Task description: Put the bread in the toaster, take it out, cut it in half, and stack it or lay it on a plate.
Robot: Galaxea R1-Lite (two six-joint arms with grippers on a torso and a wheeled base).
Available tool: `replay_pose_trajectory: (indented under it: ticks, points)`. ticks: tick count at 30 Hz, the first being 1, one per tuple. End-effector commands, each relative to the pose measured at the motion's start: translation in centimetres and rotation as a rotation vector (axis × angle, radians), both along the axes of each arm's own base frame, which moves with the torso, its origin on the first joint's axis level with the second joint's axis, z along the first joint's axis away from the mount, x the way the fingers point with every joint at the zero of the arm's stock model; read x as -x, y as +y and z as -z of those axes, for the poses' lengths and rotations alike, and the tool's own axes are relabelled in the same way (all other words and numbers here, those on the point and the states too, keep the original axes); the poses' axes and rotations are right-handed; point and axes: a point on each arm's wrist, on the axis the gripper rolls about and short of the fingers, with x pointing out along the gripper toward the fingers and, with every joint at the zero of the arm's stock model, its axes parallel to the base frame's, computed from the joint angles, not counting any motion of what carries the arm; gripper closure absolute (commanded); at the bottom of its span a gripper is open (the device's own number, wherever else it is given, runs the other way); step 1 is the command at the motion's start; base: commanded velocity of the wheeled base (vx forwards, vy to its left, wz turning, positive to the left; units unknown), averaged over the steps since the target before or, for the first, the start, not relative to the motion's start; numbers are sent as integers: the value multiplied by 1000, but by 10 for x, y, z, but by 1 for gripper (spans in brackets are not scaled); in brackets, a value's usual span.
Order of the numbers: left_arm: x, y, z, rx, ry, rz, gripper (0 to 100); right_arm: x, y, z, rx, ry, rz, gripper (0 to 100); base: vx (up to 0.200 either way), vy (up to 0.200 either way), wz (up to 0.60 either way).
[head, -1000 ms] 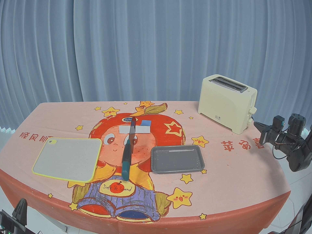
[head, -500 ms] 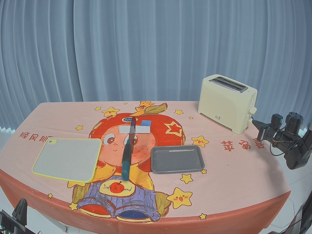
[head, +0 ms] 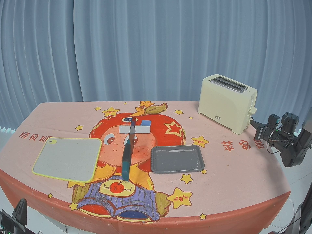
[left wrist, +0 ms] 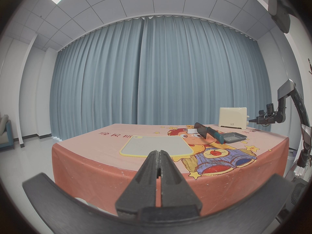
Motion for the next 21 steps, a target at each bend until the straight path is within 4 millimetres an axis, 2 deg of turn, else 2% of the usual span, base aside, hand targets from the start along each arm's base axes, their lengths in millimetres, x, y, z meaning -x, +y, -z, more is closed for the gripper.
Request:
replay_pose_trajectory:
  ticks: [1, 21]
  points:
    - [-1, 0, 5, 0, 19, -1, 100, -4, 0, 6, -9, 11, -1, 100, 0, 0, 0]
    - [-1, 0, 5, 0, 19, -1, 100, -16, -1, -3, 8, -40, 55, 100, 0, 0, 0]
